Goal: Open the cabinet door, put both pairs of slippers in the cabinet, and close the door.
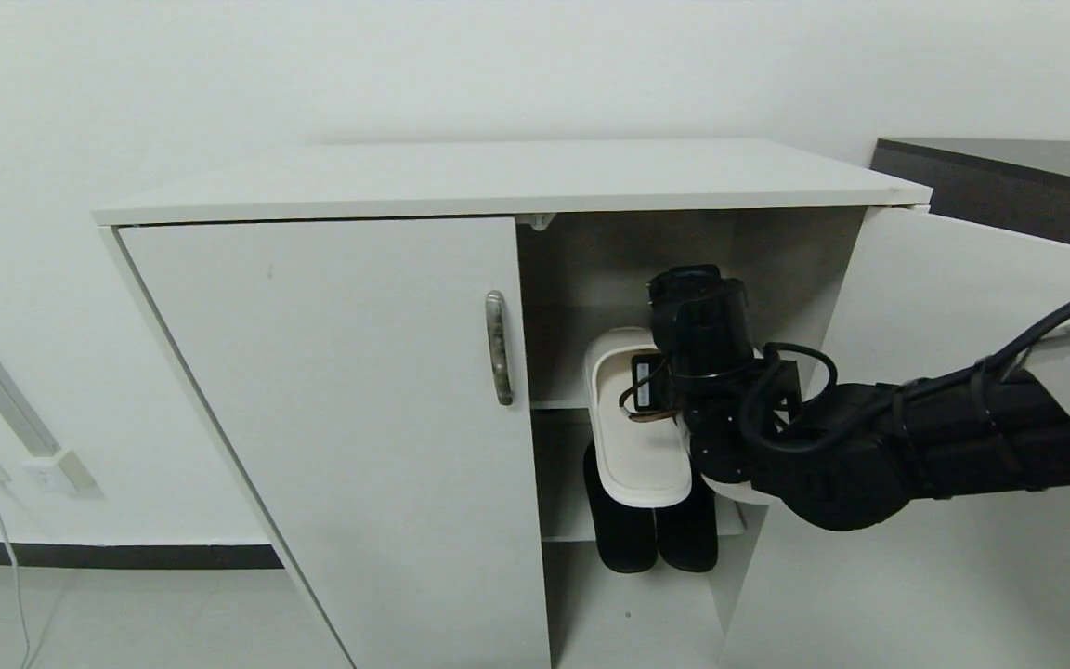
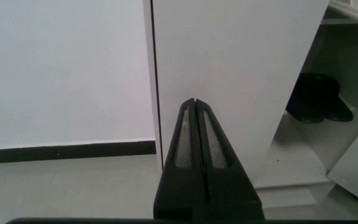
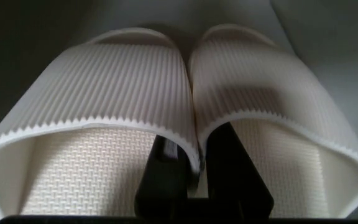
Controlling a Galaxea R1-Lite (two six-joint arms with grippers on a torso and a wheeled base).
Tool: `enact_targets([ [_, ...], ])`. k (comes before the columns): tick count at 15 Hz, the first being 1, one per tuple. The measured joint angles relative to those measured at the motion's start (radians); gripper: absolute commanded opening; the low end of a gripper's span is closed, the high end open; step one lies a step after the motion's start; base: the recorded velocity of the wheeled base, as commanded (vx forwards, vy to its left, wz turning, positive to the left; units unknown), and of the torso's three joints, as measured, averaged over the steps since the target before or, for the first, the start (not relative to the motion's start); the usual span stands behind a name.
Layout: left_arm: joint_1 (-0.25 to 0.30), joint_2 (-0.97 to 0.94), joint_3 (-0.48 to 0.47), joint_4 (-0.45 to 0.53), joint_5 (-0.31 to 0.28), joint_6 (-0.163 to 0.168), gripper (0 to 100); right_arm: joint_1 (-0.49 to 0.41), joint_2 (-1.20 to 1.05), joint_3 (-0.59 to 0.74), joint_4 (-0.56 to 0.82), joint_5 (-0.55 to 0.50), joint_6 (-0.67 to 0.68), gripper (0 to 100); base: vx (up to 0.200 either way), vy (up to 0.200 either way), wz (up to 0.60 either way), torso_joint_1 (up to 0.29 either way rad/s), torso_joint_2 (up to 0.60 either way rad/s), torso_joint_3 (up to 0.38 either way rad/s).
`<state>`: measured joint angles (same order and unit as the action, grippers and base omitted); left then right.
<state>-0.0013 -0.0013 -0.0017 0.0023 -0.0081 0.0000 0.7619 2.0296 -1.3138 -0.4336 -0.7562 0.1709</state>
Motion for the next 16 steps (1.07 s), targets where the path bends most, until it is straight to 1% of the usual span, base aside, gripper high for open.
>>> enact_targets([
  [8,0.000,0.000,0.000,-0.001,0.004,-0.008,0,-0.034,0.083,-0.148,0.024,0.004,-0.045,0,0.000,0.000,0.00,0.000,0.00,0.000],
  [12,0.001,0.000,0.000,-0.001,0.004,-0.009,0,-0.062,0.112,-0.256,0.116,0.031,-0.051,0,0.000,0.000,0.00,0.000,0.00,0.000],
  [14,0.001,0.000,0.000,-0.001,0.004,-0.009,0,-0.071,0.119,-0.291,0.144,0.041,-0.051,0,0.000,0.000,0.00,0.000,0.00,0.000],
  [16,0.000,0.000,0.000,-0.001,0.004,-0.009,0,-0.075,0.124,-0.319,0.162,0.077,-0.052,0,0.000,0.000,0.00,0.000,0.00,0.000],
])
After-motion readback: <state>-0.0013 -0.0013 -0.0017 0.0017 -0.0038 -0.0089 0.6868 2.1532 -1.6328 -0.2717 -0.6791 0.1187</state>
